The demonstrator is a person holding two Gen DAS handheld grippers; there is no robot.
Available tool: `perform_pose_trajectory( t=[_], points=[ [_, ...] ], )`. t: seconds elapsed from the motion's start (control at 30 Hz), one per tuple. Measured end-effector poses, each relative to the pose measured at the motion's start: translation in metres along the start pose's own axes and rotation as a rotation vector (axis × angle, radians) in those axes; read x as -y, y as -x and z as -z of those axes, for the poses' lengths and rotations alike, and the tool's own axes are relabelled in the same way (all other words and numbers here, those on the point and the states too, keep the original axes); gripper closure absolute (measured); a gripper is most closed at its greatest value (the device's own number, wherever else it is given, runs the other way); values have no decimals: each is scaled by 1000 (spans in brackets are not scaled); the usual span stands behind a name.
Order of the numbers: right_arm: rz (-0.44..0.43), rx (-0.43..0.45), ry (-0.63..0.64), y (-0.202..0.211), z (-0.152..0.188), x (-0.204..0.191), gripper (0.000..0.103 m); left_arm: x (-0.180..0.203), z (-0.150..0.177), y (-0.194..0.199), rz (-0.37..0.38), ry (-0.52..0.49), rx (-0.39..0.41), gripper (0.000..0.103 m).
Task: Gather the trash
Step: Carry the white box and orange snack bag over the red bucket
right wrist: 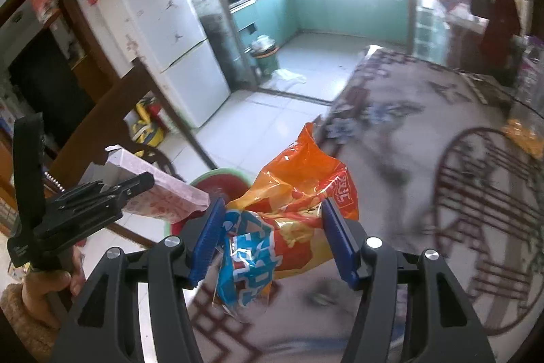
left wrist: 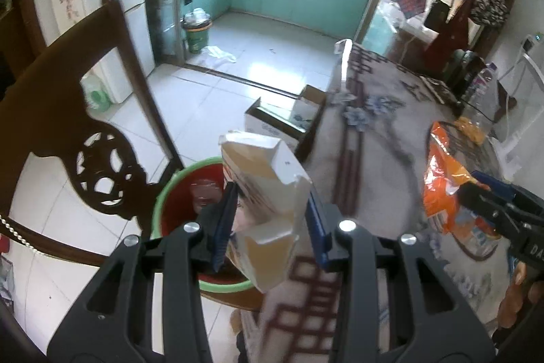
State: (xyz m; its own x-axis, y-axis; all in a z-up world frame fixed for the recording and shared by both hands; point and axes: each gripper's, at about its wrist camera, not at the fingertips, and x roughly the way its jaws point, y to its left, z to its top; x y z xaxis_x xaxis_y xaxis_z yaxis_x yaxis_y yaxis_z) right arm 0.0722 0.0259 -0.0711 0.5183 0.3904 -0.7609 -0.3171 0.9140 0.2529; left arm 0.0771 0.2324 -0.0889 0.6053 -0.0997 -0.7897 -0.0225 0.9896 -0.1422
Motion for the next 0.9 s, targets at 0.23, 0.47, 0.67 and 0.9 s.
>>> perform_pose_trajectory(
  t=[0.23,0.47,0.67,0.9],
  points=[
    [-76,-67,55,-49,-9,-46,46,-46,-1,-8,-27,26,-28,65],
    [-108,-106,79,-75,-14,-73,45,-71,-8,-20,-25,35,-51,64],
    [-115,-124,71,-89,-20,-78,45,-78,-16,-30,-12,29,-60,64],
    [-109,-131,58,-98,-23,-78,43,-80,-25,-43,15,26,-73,64]
  ],
)
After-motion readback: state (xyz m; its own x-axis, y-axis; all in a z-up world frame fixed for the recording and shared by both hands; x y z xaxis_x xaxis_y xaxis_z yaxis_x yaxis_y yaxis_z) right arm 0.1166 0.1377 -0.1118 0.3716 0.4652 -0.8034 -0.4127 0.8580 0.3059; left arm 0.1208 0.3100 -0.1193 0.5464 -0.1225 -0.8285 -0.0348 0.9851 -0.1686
